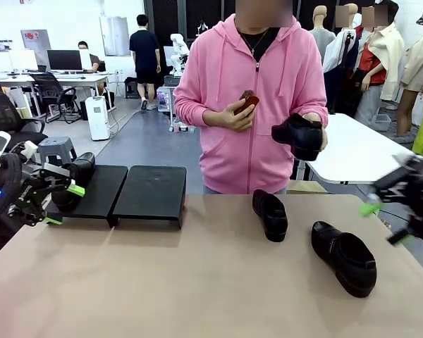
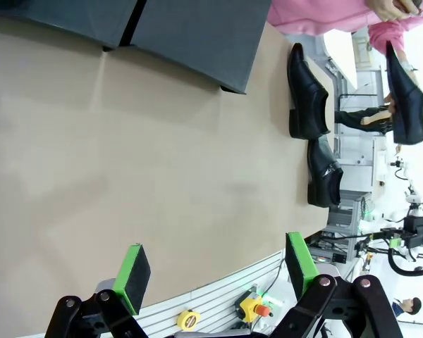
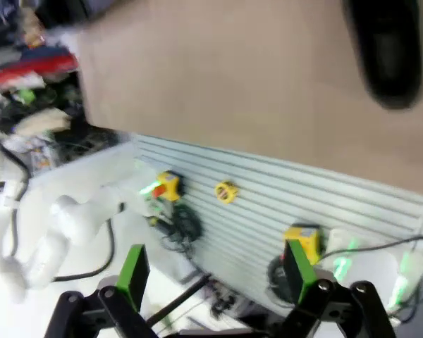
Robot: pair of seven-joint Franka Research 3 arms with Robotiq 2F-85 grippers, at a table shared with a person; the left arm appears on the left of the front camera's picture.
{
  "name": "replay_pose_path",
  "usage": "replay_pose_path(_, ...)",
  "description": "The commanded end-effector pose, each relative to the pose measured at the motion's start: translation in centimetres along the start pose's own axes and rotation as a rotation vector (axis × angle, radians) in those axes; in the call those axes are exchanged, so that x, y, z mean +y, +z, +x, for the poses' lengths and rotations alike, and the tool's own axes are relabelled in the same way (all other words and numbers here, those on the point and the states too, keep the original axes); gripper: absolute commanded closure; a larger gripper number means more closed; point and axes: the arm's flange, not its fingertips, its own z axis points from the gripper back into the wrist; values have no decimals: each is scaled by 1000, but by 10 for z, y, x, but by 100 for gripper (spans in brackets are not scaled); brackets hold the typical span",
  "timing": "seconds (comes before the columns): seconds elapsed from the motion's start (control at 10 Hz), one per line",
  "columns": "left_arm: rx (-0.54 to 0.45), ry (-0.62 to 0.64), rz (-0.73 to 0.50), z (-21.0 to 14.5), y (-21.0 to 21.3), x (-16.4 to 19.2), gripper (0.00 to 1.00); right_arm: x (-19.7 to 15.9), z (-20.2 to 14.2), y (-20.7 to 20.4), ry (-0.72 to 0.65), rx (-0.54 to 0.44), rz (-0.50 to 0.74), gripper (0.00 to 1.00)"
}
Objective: Organize the shoes by placing them on the stand.
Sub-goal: Pick up one Shoe and place it in the middle of the table.
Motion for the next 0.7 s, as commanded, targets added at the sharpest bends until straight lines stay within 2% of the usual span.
replay_pose_path(0.0, -1, 3, -9, 0, 1, 0, 0, 28, 27, 2, -11, -33, -241, 0)
replay_pose_path(0.2, -1, 3, -9, 0, 1, 0, 0, -27, -60, 100, 9, -118, -113, 0)
replay_pose_path(0.3, -1, 3, -9, 0, 1, 0, 0, -50, -105, 143, -84, -290, -103, 0)
replay_pose_path(0.4, -1, 3, -9, 0, 1, 0, 0, -65, -132, 165, -107, -388, -79, 0)
replay_pose_path(0.5, -1, 3, -9, 0, 1, 0, 0, -87, -151, 183, -206, -514, -50, 0)
replay_pose_path(0.6, -1, 3, -9, 0, 1, 0, 0, -103, -164, 184, -307, -562, -12, 0)
